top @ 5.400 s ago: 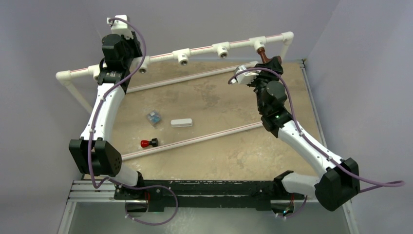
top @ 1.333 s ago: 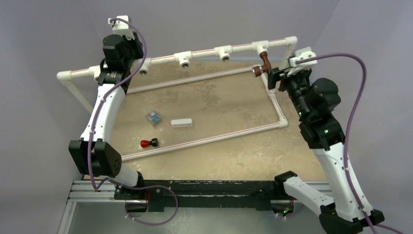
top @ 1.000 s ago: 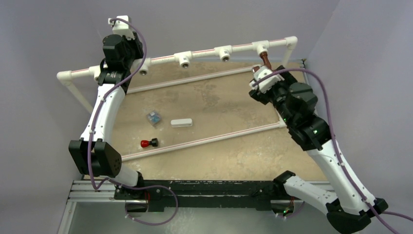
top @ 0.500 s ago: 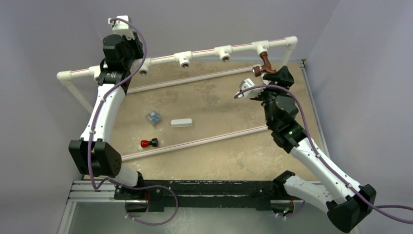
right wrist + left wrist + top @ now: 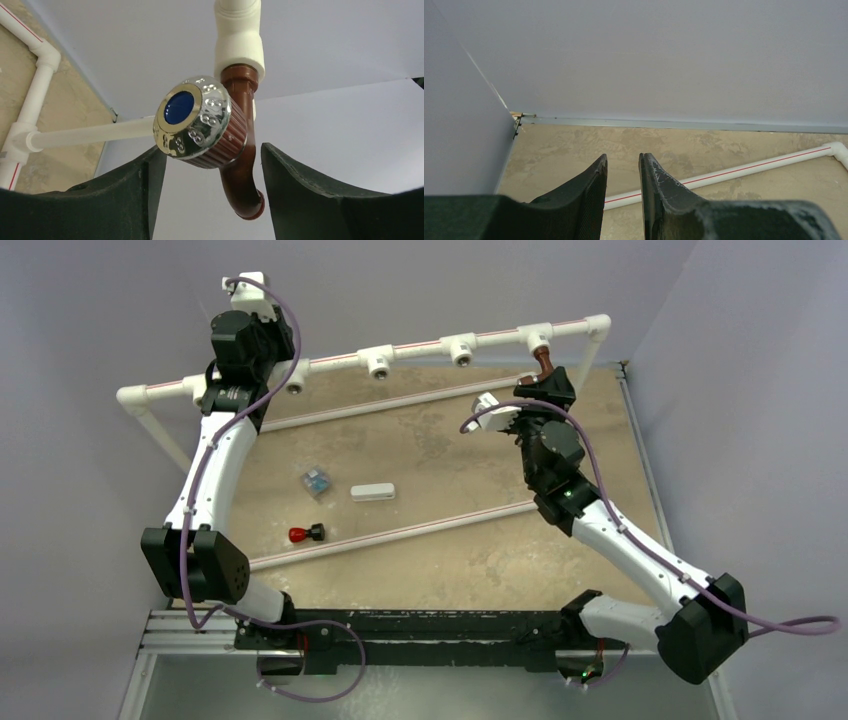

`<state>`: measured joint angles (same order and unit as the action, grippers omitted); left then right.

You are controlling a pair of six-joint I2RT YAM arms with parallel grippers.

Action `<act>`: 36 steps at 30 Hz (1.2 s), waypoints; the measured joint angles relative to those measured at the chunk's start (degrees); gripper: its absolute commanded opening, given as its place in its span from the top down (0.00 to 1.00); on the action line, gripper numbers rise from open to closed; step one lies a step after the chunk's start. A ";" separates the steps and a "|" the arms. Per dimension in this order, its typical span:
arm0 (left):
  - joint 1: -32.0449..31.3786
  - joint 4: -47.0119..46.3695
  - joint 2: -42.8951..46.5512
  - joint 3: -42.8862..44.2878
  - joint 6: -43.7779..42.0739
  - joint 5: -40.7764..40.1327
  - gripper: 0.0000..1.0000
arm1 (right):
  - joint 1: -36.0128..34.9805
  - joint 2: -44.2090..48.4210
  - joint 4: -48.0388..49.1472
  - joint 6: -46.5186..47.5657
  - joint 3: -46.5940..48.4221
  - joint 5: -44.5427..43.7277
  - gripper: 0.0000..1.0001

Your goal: Install the water faucets

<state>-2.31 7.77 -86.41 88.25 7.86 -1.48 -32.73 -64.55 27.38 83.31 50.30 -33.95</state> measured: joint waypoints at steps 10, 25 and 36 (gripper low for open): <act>0.02 -0.04 -0.02 0.00 -0.04 -0.04 0.71 | 0.13 -1.36 1.66 -1.66 1.68 -0.09 0.89; 0.09 -0.20 -0.02 0.00 -0.04 -0.07 0.72 | 0.42 -0.81 -5.35 -25.27 6.12 0.04 1.00; 0.52 -0.37 -0.02 0.00 -0.04 -0.26 0.71 | 2.19 1.22 -8.72 -60.98 7.80 3.10 1.00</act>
<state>-1.78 7.40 -86.43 88.25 7.81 -1.74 -30.55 -63.33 18.65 22.33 58.11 -30.85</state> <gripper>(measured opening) 0.284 0.337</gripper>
